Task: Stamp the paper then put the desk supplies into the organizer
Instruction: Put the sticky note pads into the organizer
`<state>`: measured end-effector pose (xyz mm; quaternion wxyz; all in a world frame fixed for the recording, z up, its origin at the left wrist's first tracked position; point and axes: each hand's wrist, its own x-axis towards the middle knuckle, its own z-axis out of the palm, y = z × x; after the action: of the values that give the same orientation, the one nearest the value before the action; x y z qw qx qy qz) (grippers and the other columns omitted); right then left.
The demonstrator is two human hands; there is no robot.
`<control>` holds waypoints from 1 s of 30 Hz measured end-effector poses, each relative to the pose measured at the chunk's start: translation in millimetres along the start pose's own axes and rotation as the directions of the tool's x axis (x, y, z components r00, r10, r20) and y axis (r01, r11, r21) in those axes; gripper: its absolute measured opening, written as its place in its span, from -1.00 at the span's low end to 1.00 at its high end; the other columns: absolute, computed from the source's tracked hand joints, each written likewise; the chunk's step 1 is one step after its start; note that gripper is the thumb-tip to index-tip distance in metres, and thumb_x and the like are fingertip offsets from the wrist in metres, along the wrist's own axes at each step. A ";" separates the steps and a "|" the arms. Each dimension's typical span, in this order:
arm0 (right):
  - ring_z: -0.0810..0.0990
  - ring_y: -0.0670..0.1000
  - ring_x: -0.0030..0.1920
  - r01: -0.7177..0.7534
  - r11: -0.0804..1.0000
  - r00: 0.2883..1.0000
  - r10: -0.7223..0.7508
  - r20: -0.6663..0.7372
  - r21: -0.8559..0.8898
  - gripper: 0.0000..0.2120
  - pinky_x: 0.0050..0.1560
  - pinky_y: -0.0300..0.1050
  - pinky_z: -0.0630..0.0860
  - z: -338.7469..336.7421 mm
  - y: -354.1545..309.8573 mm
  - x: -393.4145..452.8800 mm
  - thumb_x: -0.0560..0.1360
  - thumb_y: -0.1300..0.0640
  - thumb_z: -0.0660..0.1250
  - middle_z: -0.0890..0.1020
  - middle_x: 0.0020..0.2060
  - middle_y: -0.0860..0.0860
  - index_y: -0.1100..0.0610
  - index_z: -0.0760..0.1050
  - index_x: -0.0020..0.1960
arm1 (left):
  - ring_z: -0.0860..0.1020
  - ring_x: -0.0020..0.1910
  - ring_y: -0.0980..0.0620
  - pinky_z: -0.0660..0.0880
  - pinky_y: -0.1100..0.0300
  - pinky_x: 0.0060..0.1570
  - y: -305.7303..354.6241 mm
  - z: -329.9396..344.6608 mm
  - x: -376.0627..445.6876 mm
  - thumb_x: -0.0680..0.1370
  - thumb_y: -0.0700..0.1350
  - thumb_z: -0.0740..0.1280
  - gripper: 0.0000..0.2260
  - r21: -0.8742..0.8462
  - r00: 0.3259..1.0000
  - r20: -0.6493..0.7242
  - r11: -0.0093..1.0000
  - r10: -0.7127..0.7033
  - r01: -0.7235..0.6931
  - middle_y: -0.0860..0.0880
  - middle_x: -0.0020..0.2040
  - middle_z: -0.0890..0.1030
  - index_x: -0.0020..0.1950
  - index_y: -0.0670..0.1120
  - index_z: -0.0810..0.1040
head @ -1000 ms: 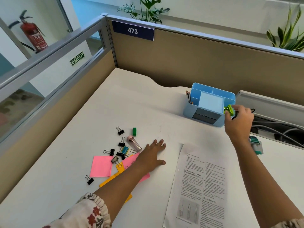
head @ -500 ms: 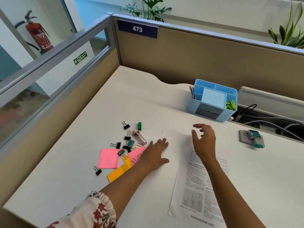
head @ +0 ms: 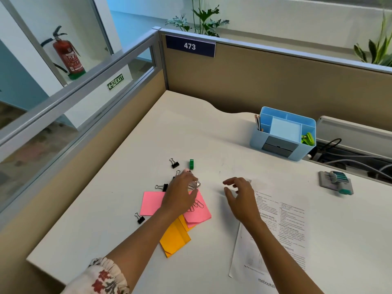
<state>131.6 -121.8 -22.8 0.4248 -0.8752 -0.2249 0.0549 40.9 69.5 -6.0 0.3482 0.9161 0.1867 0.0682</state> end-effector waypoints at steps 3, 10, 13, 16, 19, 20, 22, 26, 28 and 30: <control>0.50 -0.08 0.04 0.029 1.000 0.997 -0.030 0.077 0.009 -0.81 0.11 -0.04 0.50 14.2 -9.9 0.8 0.51 0.20 0.34 0.57 0.02 -0.12 0.02 0.54 0.09 | 0.47 0.23 0.00 0.47 0.11 0.22 -10.1 -12.4 -5.4 0.48 -0.19 0.40 -0.66 0.043 0.992 -0.089 0.994 -0.092 0.096 0.00 0.23 0.50 0.25 -0.06 0.52; 0.46 0.05 0.28 0.153 0.984 0.936 -0.115 0.334 -0.088 -0.63 0.21 -0.21 0.34 51.1 -47.5 25.0 0.58 0.15 0.25 0.43 0.33 0.05 0.04 0.40 0.39 | 0.48 0.22 -0.04 0.44 0.09 0.16 -31.0 -26.3 -27.3 0.51 -0.13 0.39 -0.62 0.086 0.936 -0.197 0.946 -0.291 0.313 -0.05 0.30 0.45 0.31 -0.10 0.46; 0.35 0.13 0.40 0.170 0.978 0.901 -0.106 0.421 -0.118 -0.58 0.34 -0.05 0.34 65.2 -56.8 33.9 0.61 0.19 0.19 0.30 0.45 0.11 -0.01 0.36 0.45 | 0.45 0.27 -0.05 0.43 0.09 0.18 -38.3 -34.6 -34.1 0.52 -0.10 0.39 -0.59 0.104 0.916 -0.199 0.921 -0.350 0.374 -0.07 0.34 0.43 0.35 -0.09 0.43; 0.30 0.17 0.41 0.192 0.962 0.894 -0.089 0.440 -0.194 -0.59 0.35 -0.01 0.31 74.6 -58.8 38.2 0.60 0.25 0.19 0.31 0.44 0.14 0.02 0.41 0.42 | 0.42 0.30 -0.07 0.44 0.07 0.18 -44.9 -43.1 -36.9 0.52 -0.11 0.38 -0.56 0.107 0.902 -0.178 0.904 -0.393 0.414 -0.08 0.36 0.40 0.38 -0.10 0.40; 0.39 0.16 0.30 0.212 0.946 0.910 -0.099 0.402 -0.247 -0.60 0.22 -0.02 0.43 77.2 -56.5 38.8 0.51 0.39 0.22 0.43 0.32 0.13 0.11 0.50 0.29 | 0.40 0.32 -0.09 0.46 0.06 0.14 -50.4 -48.1 -38.0 0.52 -0.13 0.37 -0.51 0.101 0.890 -0.116 0.886 -0.442 0.453 -0.11 0.39 0.36 0.43 -0.11 0.34; 0.40 0.14 0.26 0.200 0.946 0.918 -0.091 0.386 -0.253 -0.61 0.17 -0.02 0.46 76.6 -55.5 38.8 0.49 0.42 0.22 0.45 0.28 0.12 0.13 0.51 0.24 | 0.40 0.32 -0.10 0.47 0.07 0.12 -52.2 -49.3 -38.0 0.52 -0.15 0.38 -0.49 0.092 0.883 -0.090 0.879 -0.461 0.468 -0.12 0.39 0.35 0.44 -0.11 0.32; 0.40 0.12 0.22 0.175 0.953 0.928 -0.076 0.364 -0.248 -0.63 0.11 -0.04 0.44 74.4 -53.4 39.2 0.47 0.45 0.19 0.46 0.23 0.12 0.15 0.49 0.18 | 0.39 0.32 -0.13 0.47 0.07 0.12 -56.4 -51.9 -37.8 0.49 -0.17 0.40 -0.44 0.083 0.872 -0.036 0.868 -0.487 0.489 -0.15 0.38 0.34 0.46 -0.12 0.30; 0.42 0.13 0.21 0.151 0.973 0.944 -0.089 0.318 -0.177 -0.69 0.13 -0.09 0.39 67.9 -45.1 39.6 0.49 0.43 0.16 0.47 0.21 0.12 0.16 0.49 0.12 | 0.35 0.33 -0.14 0.43 0.04 0.18 -63.3 -57.8 -36.0 0.41 -0.20 0.49 -0.34 0.117 0.867 0.066 0.867 -0.494 0.485 -0.15 0.37 0.32 0.46 -0.11 0.30; 0.43 0.10 0.21 0.118 0.985 0.954 -0.079 0.288 -0.122 -0.72 0.13 -0.16 0.36 62.9 -41.7 37.4 0.52 0.40 0.16 0.48 0.22 0.10 0.15 0.50 0.11 | 0.34 0.33 -0.13 0.43 0.03 0.19 -64.3 -60.4 -33.9 0.35 -0.16 0.55 -0.29 0.156 0.867 0.106 0.870 -0.486 0.468 -0.14 0.35 0.32 0.44 -0.11 0.33; 0.43 0.08 0.21 0.094 0.992 0.962 -0.070 0.263 -0.079 -0.76 0.10 -0.22 0.30 56.7 -39.7 34.3 0.54 0.37 0.17 0.48 0.23 0.09 0.14 0.50 0.10 | 0.34 0.30 -0.13 0.43 0.04 0.17 -64.3 -62.4 -31.6 0.31 -0.12 0.58 -0.28 0.200 0.870 0.118 0.870 -0.478 0.451 -0.14 0.31 0.33 0.41 -0.11 0.36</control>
<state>132.2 -44.5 -24.9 0.3535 -0.8686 -0.3170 0.1414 -23.1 139.7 -1.8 0.2909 0.8722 0.3779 -0.1088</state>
